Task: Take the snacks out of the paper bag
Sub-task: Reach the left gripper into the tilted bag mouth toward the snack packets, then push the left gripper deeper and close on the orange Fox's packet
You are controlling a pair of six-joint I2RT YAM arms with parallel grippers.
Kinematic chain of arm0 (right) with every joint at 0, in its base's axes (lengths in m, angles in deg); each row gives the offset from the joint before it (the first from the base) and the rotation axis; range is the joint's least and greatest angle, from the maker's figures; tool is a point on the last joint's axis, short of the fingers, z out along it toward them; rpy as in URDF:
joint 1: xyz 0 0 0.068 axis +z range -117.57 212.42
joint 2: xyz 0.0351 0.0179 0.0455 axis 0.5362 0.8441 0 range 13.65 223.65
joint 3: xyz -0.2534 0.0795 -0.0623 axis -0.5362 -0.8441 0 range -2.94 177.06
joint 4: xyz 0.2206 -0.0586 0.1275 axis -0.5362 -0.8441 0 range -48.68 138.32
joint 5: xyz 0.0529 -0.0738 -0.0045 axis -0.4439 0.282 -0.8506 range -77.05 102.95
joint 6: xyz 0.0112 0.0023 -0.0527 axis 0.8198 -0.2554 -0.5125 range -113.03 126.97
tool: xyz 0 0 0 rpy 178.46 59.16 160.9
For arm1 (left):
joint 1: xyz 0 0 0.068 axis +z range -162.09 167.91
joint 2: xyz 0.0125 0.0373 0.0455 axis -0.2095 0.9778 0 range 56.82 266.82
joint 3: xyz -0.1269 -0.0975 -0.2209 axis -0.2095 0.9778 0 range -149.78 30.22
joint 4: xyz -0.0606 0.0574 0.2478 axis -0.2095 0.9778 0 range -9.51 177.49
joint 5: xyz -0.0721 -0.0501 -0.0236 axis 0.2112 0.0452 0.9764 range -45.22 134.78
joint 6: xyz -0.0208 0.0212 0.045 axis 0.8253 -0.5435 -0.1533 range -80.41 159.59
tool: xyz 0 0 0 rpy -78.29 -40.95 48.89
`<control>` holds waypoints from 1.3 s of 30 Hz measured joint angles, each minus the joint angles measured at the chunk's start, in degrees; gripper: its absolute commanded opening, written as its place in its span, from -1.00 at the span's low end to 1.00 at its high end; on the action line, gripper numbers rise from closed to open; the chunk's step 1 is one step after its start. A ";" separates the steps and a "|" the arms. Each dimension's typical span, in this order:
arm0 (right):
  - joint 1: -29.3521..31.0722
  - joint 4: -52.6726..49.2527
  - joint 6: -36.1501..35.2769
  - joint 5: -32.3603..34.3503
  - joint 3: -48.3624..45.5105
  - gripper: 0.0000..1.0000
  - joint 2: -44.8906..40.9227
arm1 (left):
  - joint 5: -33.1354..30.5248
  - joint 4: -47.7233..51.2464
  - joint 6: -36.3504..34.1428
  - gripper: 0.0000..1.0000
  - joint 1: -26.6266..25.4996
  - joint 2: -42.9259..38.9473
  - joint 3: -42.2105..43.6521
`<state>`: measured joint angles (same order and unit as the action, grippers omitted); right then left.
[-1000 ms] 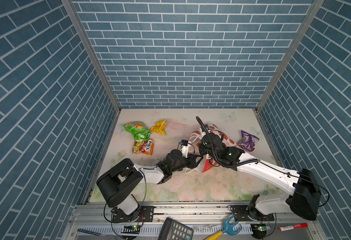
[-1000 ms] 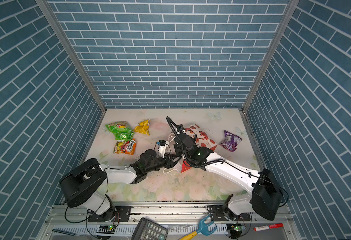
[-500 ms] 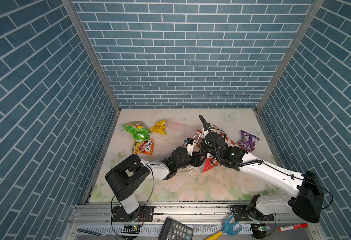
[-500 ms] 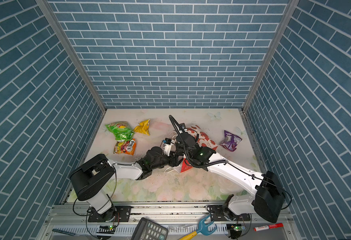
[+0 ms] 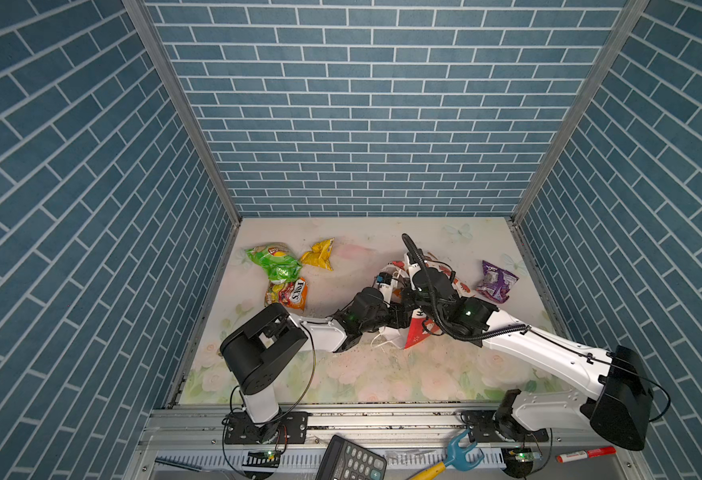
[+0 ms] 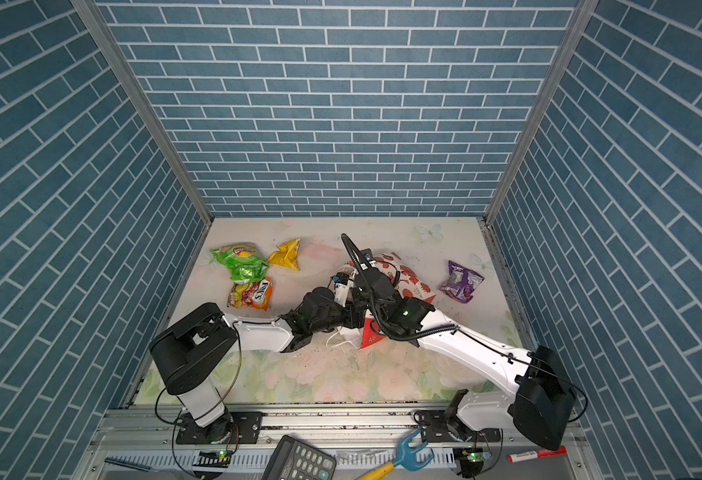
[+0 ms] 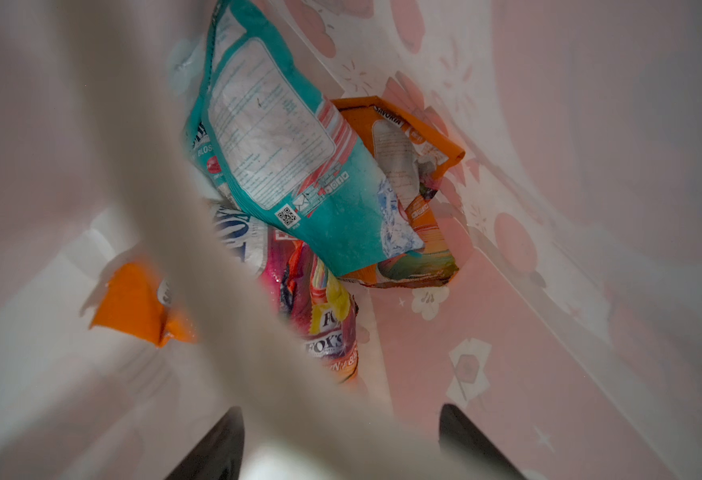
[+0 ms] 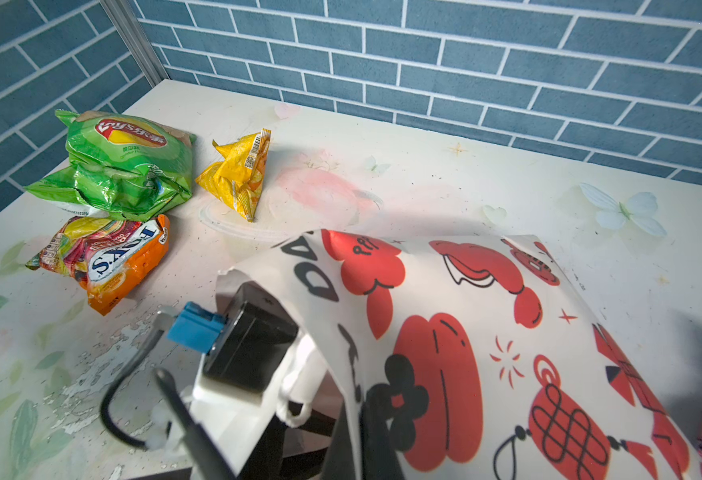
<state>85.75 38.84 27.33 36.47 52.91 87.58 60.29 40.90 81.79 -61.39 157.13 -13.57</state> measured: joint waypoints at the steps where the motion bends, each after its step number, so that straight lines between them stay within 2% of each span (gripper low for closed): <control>1: -0.02 0.02 0.00 0.02 0.00 -1.00 0.00 | -0.02 0.07 0.42 0.53 -0.02 0.00 -0.15; 8: -0.02 0.09 0.44 0.09 0.00 -1.00 0.00 | -0.72 -0.57 1.42 0.47 -0.17 0.00 -0.09; 19: 0.00 -0.02 0.85 0.44 0.02 -1.00 0.00 | 0.04 -8.39 0.44 0.31 -0.52 1.51 2.93; 24: 0.00 -0.92 0.87 0.96 0.59 -1.00 0.00 | 0.15 -8.85 -0.35 0.31 -0.79 2.16 3.08; 33: 0.00 -1.92 1.09 1.95 0.76 -1.00 0.02 | -4.20 -8.83 -5.09 0.26 -2.86 -4.22 8.17; 37: -0.02 -2.27 1.53 2.16 0.96 -1.00 0.02 | -4.24 -11.28 -6.05 0.19 -3.15 -3.82 8.26; 39: -0.02 -2.54 1.70 2.23 1.20 -1.00 0.02 | -3.91 -12.87 -6.12 0.09 -3.26 -2.80 8.28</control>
<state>85.72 36.31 29.03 38.70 54.12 87.60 56.37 28.02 75.67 -64.65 154.33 -5.28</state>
